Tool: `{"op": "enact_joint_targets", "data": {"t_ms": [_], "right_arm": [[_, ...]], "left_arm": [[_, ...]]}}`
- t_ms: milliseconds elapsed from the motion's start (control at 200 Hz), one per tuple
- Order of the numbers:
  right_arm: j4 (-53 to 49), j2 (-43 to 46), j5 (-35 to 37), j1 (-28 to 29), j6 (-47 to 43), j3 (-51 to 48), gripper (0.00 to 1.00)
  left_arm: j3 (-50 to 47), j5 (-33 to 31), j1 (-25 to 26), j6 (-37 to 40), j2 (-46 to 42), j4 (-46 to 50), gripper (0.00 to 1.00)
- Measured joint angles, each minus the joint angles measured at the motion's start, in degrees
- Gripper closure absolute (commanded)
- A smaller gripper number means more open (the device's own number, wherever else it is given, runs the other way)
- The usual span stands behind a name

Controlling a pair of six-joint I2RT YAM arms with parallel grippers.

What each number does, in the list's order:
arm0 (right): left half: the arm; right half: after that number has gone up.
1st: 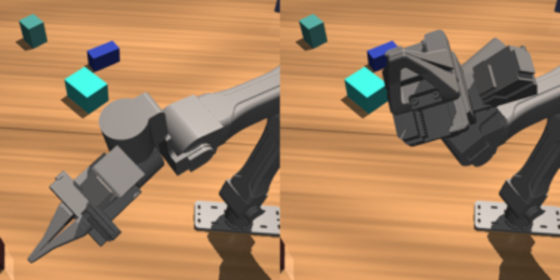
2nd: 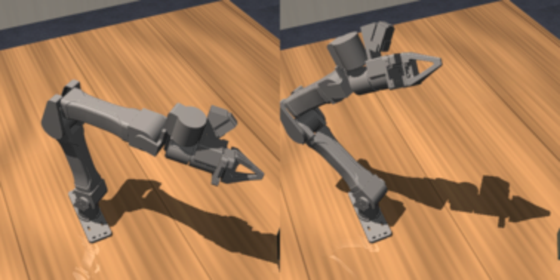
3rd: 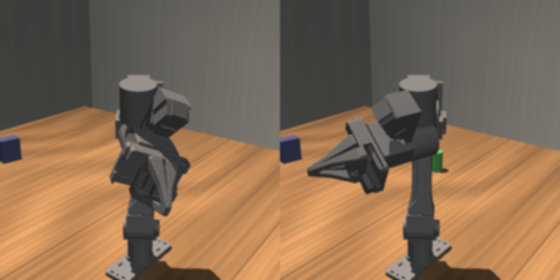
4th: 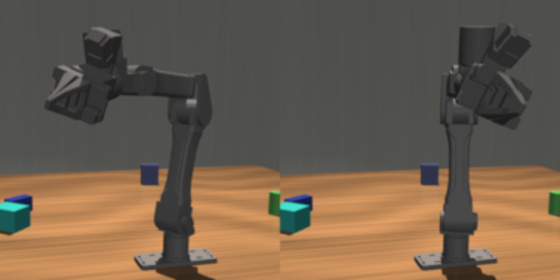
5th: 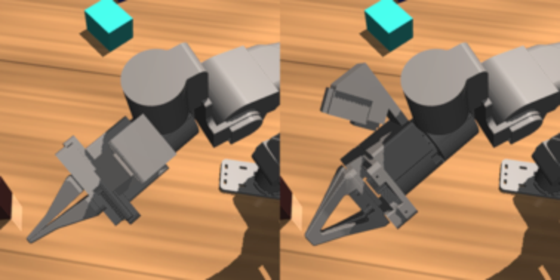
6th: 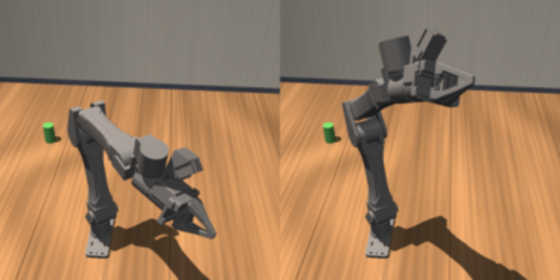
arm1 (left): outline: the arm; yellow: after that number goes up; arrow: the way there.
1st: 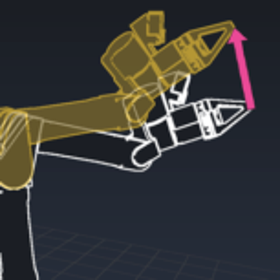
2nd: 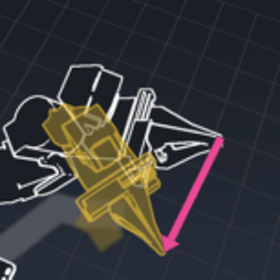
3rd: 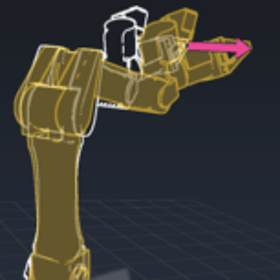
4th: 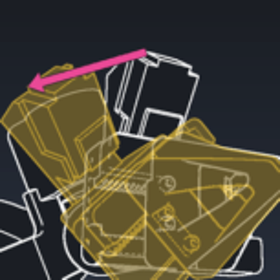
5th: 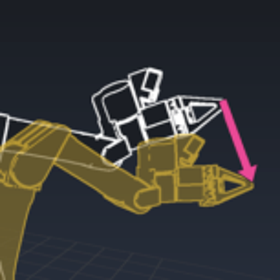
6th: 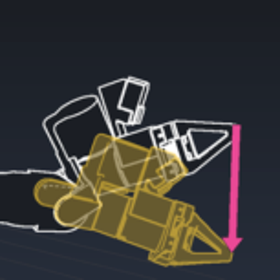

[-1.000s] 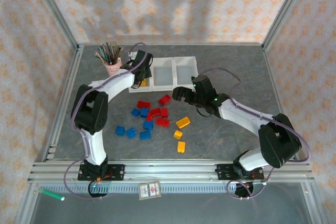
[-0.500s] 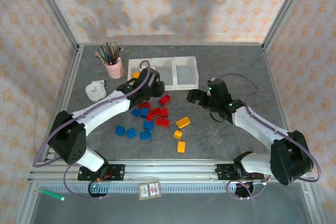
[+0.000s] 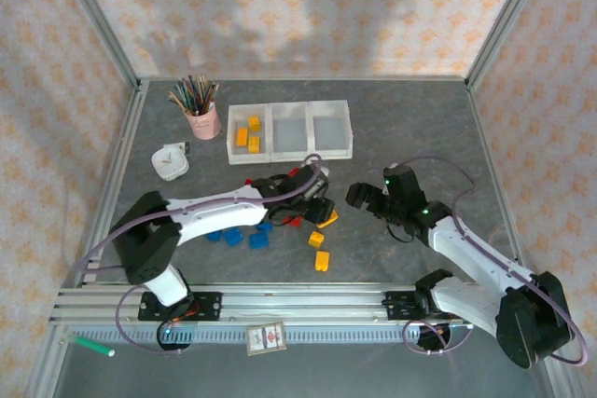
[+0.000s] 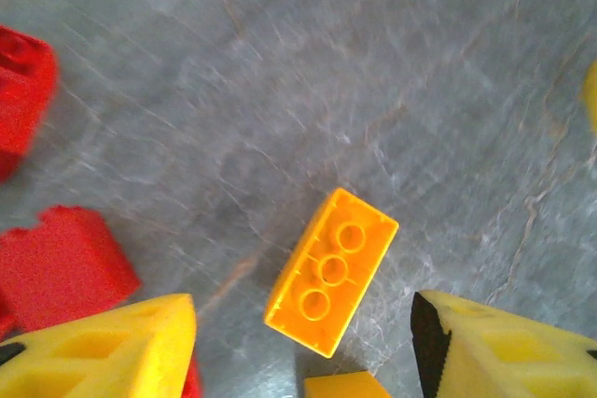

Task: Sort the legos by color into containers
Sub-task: Pick up the lego from the middle-left of the table.

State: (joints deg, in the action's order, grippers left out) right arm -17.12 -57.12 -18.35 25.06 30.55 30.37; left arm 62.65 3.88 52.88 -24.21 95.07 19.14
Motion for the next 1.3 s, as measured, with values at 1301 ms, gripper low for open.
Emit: {"op": "enact_joint_targets", "data": {"t_ms": [1301], "right_arm": [[-0.9, 3.3, 0.6, -0.2, 1.8, -3.1, 0.00]], "left_arm": [[6.8, -2.7, 2.6, 3.7, 15.7, 1.0, 0.62]]}}
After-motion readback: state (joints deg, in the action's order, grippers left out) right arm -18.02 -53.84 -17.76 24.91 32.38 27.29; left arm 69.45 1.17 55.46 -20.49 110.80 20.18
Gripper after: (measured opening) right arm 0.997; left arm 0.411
